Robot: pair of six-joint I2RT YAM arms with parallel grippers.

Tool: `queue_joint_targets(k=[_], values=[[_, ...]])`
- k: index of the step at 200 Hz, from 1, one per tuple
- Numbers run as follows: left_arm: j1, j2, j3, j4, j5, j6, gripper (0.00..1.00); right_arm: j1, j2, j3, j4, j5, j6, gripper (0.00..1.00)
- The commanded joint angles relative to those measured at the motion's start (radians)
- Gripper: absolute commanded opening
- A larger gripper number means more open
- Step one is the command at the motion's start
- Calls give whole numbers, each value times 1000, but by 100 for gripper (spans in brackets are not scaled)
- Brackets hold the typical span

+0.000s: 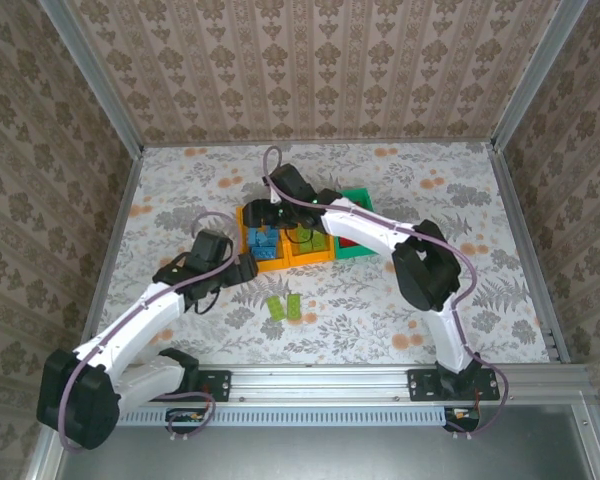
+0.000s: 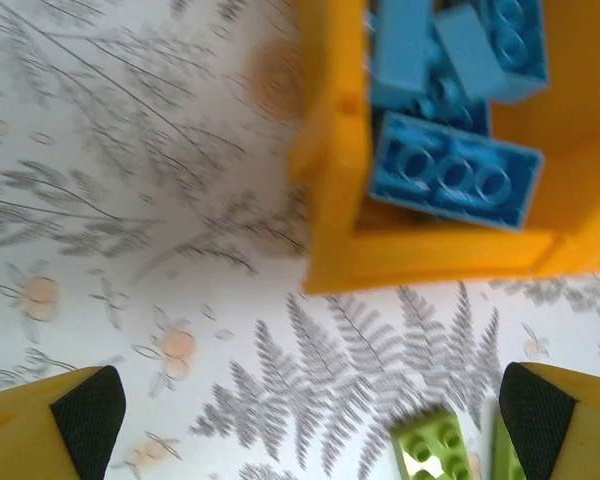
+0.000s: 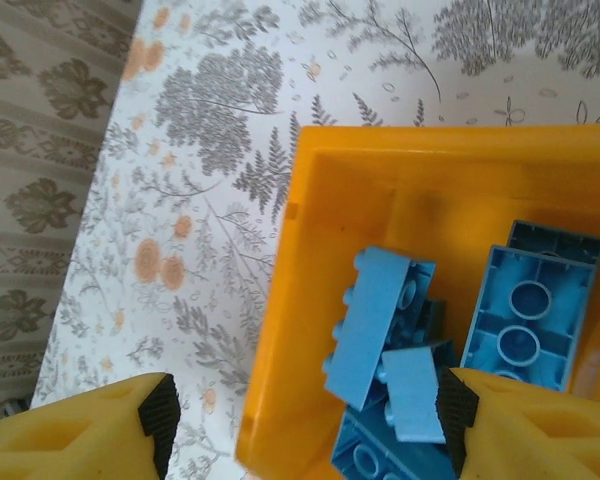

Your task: Sort the legos into containers by color

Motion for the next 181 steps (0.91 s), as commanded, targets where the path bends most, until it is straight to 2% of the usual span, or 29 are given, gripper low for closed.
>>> queue_joint_targets(k=[1, 42, 67, 102, 134, 181], values=[[-44, 14, -9, -54, -65, -50, 100, 7, -121, -68, -24, 70, -32, 74], [-40, -11, -43, -21, -90, -63, 100, 45, -267, -296, -129, 238, 23, 74], [-33, -22, -38, -43, -104, -40, 100, 104, -315, -410, -181, 327, 87, 75], [-29, -27, -53, -42, -102, -43, 100, 235, -286, -429, -288, 427, 151, 75], [-27, -33, -65, -36, -97, -48, 100, 309, -255, -468, -276, 431, 221, 71], [-22, -40, -72, -32, -94, -47, 100, 329, -212, -470, -274, 419, 250, 69]])
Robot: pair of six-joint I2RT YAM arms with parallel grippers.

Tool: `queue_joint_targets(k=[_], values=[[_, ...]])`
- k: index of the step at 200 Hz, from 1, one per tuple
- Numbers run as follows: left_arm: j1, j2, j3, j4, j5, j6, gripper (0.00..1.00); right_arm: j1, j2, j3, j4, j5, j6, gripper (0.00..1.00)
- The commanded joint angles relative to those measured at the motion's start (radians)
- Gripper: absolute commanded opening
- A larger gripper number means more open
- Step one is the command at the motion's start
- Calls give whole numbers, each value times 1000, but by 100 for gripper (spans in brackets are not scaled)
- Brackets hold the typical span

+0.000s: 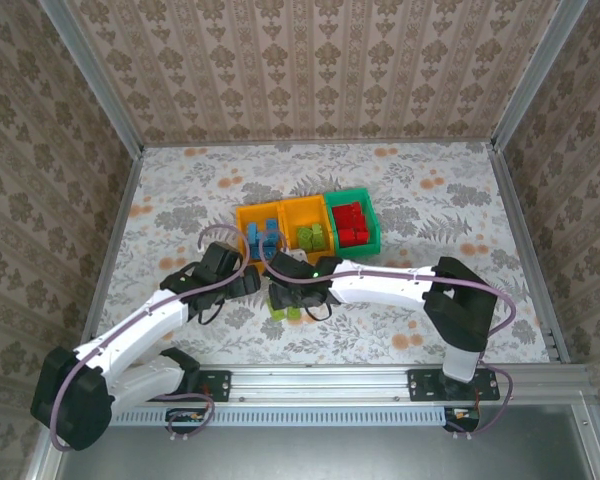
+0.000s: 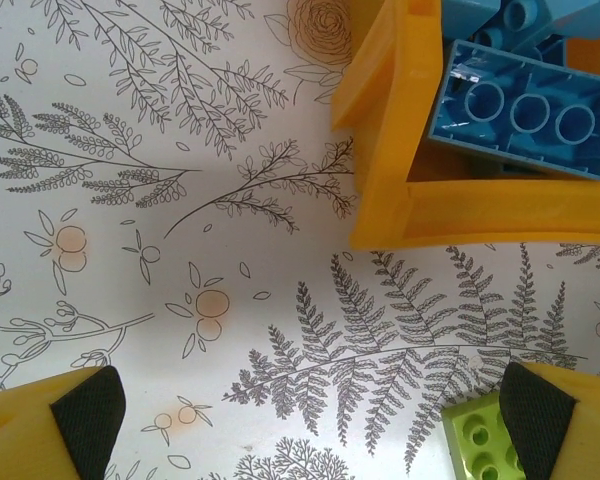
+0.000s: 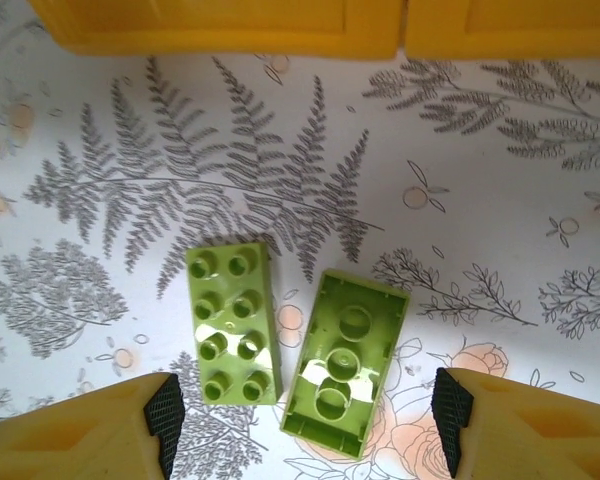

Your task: Sort the legos into containers by color

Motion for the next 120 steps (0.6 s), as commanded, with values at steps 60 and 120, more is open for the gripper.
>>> queue_joint_targets(k=[60, 120], values=[[11, -25, -22, -18, -11, -10, 100, 2, 82, 1, -35, 13, 50, 65], [12, -36, -20, -21, -11, -8, 100, -4, 120, 1, -35, 8, 53, 61]])
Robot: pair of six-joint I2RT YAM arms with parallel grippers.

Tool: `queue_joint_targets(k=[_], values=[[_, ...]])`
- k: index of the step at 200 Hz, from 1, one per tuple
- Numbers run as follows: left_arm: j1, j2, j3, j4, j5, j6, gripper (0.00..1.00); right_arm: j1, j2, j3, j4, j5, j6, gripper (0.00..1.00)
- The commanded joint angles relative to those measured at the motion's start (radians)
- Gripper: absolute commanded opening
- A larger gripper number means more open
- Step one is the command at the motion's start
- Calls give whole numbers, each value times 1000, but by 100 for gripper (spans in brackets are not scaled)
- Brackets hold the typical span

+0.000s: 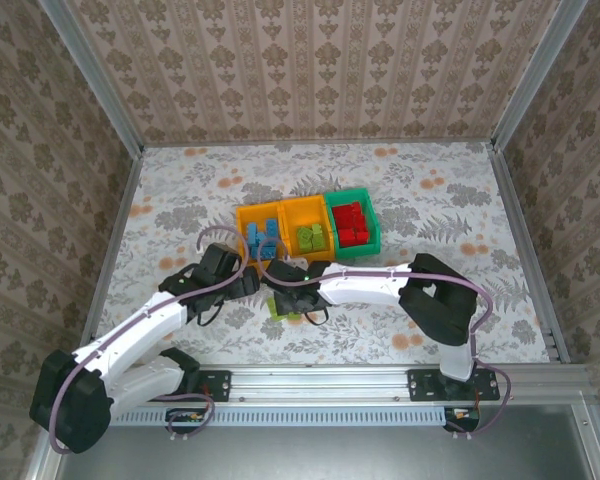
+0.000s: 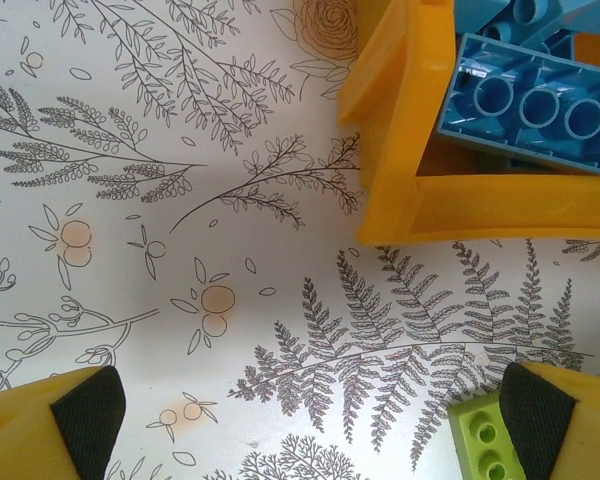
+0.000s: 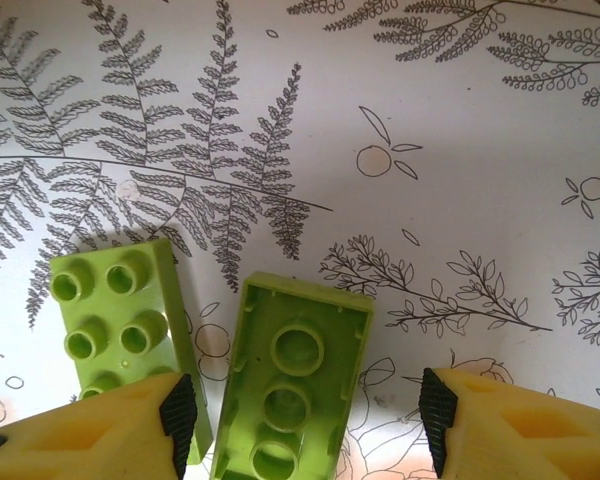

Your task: Sort the legos into containers by color

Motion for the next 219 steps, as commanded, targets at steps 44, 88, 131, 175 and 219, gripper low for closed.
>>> queue_joint_targets(k=[44, 88, 131, 175, 219], values=[[12, -21, -9, -23, -13, -8, 100, -12, 50, 8, -74, 16, -8, 54], [12, -21, -10, -22, -12, -12, 100, -20, 48, 4, -136, 65, -41, 45], [12, -19, -9, -14, -5, -18, 100, -26, 18, -8, -135, 78, -99, 28], [-19, 2, 12, -9, 17, 4, 100, -116, -144, -50, -45, 76, -163, 26], [-86, 73, 29, 15, 21, -24, 100, -285, -196, 56, -29, 43, -278, 26]])
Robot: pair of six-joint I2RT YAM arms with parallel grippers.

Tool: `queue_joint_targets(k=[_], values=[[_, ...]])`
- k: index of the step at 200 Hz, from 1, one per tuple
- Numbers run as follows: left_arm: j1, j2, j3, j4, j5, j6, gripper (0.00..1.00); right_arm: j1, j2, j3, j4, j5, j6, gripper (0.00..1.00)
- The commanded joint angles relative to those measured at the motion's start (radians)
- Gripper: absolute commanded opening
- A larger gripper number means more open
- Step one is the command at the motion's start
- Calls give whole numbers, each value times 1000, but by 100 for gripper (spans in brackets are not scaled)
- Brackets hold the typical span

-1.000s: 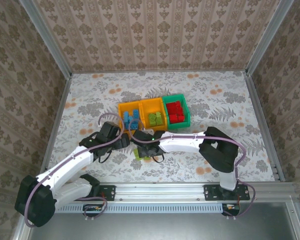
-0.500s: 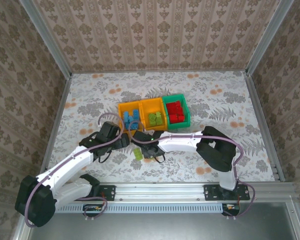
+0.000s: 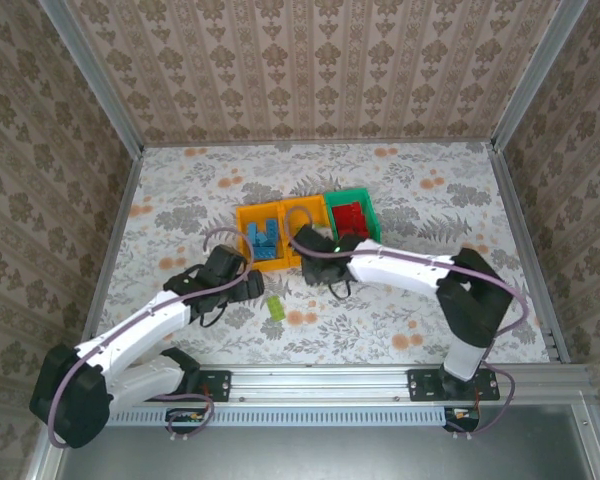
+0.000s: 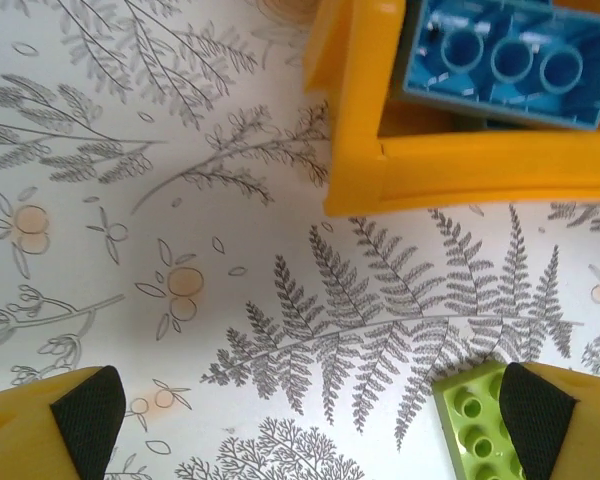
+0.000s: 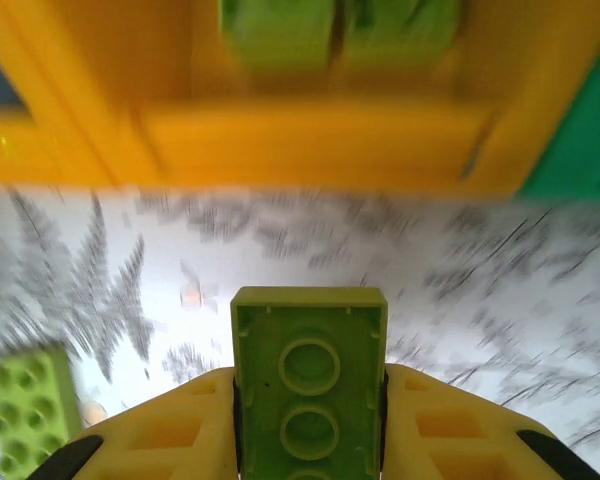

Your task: Sort the legos into containers by color

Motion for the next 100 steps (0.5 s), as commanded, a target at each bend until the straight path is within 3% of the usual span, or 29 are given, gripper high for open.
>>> queue_joint_targets(k=[1, 33, 58, 100], values=[[-31, 36, 29, 11, 9, -24, 100, -70, -17, 75, 21, 2, -91, 26], [-88, 104, 58, 15, 33, -47, 97, -154, 83, 204, 55, -28, -124, 26], [-133, 159, 92, 0, 37, -64, 95, -216, 181, 293, 83, -138, -88, 27], [-186, 233, 118, -11, 64, -108, 91, -246, 314, 435, 73, -196, -65, 30]])
